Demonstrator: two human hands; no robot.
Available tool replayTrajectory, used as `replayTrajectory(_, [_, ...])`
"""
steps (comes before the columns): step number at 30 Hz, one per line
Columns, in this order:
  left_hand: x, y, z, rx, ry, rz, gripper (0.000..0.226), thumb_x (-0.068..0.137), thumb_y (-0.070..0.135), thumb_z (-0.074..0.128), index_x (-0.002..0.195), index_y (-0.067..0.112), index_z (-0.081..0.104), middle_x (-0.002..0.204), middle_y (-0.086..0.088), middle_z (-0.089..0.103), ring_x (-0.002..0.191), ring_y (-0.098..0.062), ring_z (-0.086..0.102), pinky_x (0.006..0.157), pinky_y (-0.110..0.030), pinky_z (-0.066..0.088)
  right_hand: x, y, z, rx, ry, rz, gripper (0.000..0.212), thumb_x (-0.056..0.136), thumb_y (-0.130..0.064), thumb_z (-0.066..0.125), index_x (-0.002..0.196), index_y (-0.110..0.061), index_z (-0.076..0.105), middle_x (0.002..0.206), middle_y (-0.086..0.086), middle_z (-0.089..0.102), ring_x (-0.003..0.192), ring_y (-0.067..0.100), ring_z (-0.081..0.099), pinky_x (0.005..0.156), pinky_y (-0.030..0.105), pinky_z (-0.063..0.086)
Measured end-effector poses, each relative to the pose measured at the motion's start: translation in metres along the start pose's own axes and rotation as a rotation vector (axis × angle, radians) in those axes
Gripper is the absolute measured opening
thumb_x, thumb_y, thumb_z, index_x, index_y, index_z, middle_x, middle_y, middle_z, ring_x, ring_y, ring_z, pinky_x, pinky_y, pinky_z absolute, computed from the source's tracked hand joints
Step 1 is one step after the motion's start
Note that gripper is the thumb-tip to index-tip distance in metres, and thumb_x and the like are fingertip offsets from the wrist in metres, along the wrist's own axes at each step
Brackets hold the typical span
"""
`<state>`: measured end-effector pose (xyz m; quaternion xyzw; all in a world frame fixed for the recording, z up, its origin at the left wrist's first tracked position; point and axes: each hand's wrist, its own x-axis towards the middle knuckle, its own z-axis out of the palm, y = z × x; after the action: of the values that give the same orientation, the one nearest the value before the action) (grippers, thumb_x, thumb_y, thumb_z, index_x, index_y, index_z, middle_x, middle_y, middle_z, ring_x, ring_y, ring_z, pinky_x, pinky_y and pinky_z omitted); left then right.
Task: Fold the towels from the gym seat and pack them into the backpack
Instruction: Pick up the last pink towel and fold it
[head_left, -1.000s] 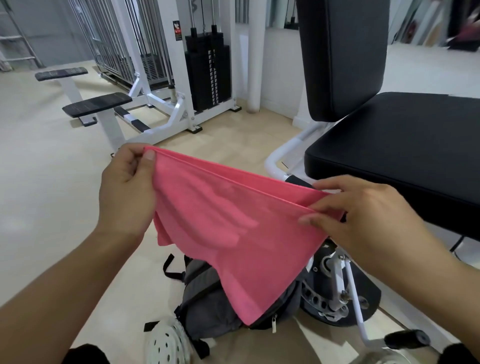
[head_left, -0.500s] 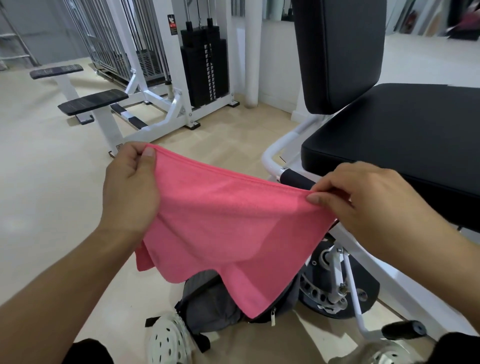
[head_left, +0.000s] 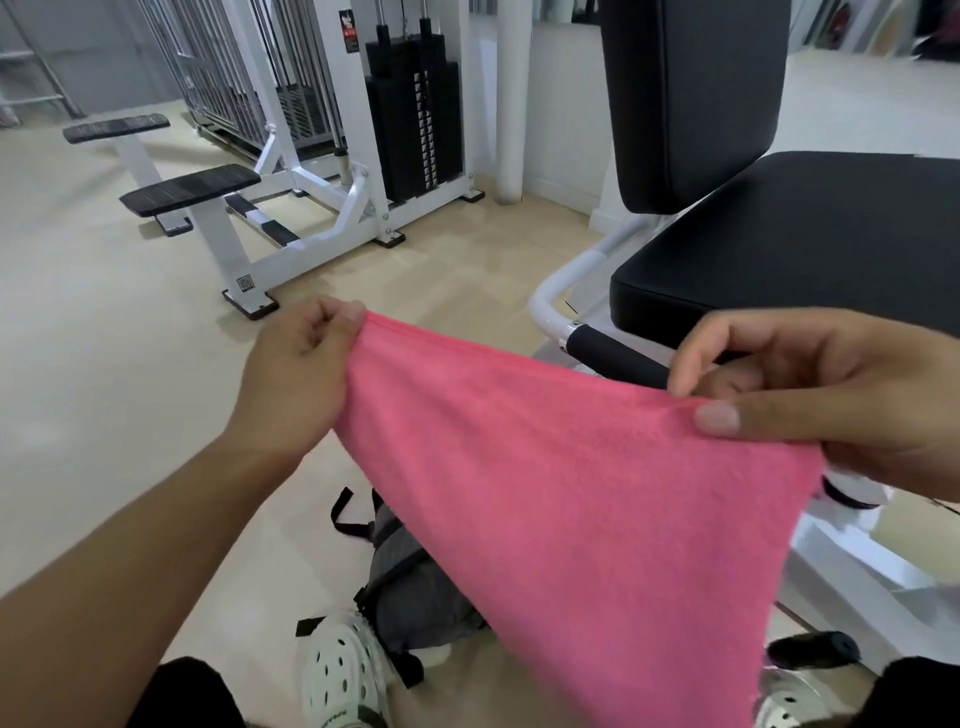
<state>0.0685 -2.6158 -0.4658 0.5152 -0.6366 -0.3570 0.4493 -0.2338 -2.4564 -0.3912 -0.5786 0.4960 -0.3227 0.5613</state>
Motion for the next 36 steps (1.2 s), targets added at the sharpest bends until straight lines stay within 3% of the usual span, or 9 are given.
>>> replayTrajectory(4, [0.004,-0.015,0.007,-0.031,-0.068,-0.137,0.026,0.102,0.033,0.057,0.087,0.020,0.073,0.081,0.005,0.069,0.074,-0.010,0.057,0.076,-0.033,0.045,0.009,0.005,0.004,-0.170,0.040,0.086,0.018,0.084,-0.028,0.073,0.095,-0.016,0.082,0.091,0.015,0.078,0.083,0.026,0.073,0.077,0.028,0.060])
replayTrajectory(10, [-0.009,0.004,0.017,-0.177,-0.127,-0.134,0.026,0.100,0.032,0.061,0.078,0.024,0.072,0.072,0.002,0.068,0.071,-0.019,0.057,0.068,-0.035,0.050,0.012,0.007,0.024,-0.180,-0.064,0.109,0.028,0.083,-0.003,0.074,0.098,-0.026,0.079,0.095,0.007,0.080,0.091,0.021,0.077,0.080,0.029,0.062])
replayTrajectory(13, [-0.027,0.020,0.026,-0.238,-0.186,-0.112,0.026,0.100,0.027,0.062,0.077,0.026,0.074,0.067,-0.001,0.066,0.063,-0.017,0.057,0.061,-0.031,0.049,0.016,0.006,0.044,-0.497,0.167,-0.047,0.008,0.074,-0.038,0.082,0.081,-0.037,0.079,0.077,-0.010,0.077,0.069,0.010,0.072,0.071,0.033,0.060])
replayTrajectory(16, [-0.045,0.034,0.038,-0.300,-0.276,-0.093,0.024,0.096,0.028,0.065,0.075,0.029,0.076,0.066,-0.009,0.069,0.063,-0.022,0.055,0.065,-0.035,0.048,0.023,0.007,0.060,-0.738,0.373,-0.265,0.018,0.076,-0.060,0.073,0.079,-0.043,0.078,0.085,-0.013,0.068,0.086,0.013,0.063,0.070,0.032,0.052])
replayTrajectory(19, [-0.061,0.045,0.046,-0.376,-0.371,-0.075,0.019,0.082,0.040,0.065,0.080,0.026,0.077,0.075,-0.020,0.074,0.067,-0.029,0.058,0.069,-0.044,0.048,0.030,0.013,0.065,-0.789,0.388,-0.406,0.021,0.084,-0.057,0.067,0.085,-0.038,0.075,0.084,-0.015,0.066,0.091,0.012,0.060,0.077,0.028,0.048])
replayTrajectory(25, [-0.075,0.056,0.051,-0.415,-0.423,-0.064,0.020,0.090,0.031,0.062,0.081,0.027,0.079,0.065,0.002,0.074,0.055,-0.006,0.064,0.052,-0.018,0.049,0.038,0.016,0.073,-0.661,0.593,-0.358,0.024,0.084,-0.058,0.063,0.088,-0.037,0.074,0.063,-0.007,0.064,0.075,0.013,0.059,0.065,0.021,0.045])
replayTrajectory(27, [-0.075,0.057,0.052,-0.418,-0.418,-0.065,0.021,0.089,0.034,0.061,0.081,0.030,0.080,0.066,0.003,0.073,0.055,-0.005,0.064,0.051,-0.016,0.047,0.038,0.017,0.071,-0.664,0.636,-0.326,0.026,0.082,-0.062,0.062,0.087,-0.038,0.072,0.062,-0.007,0.062,0.073,0.012,0.057,0.064,0.014,0.039])
replayTrajectory(32, [-0.077,0.060,0.053,-0.436,-0.444,-0.066,0.022,0.084,0.038,0.059,0.079,0.033,0.079,0.061,0.006,0.071,0.051,-0.003,0.061,0.047,-0.013,0.044,0.040,0.019,0.068,-0.658,0.639,-0.288,0.028,0.080,-0.064,0.062,0.086,-0.038,0.069,0.065,-0.006,0.062,0.065,0.007,0.054,0.065,0.021,0.038])
replayTrajectory(36, [-0.075,0.058,0.054,-0.408,-0.440,-0.050,0.023,0.086,0.041,0.059,0.083,0.032,0.080,0.071,0.000,0.074,0.066,-0.008,0.068,0.062,-0.022,0.052,0.038,0.017,0.066,-0.677,0.629,-0.282,0.031,0.075,-0.066,0.063,0.084,-0.038,0.072,0.068,-0.009,0.062,0.073,0.009,0.053,0.068,0.023,0.042])
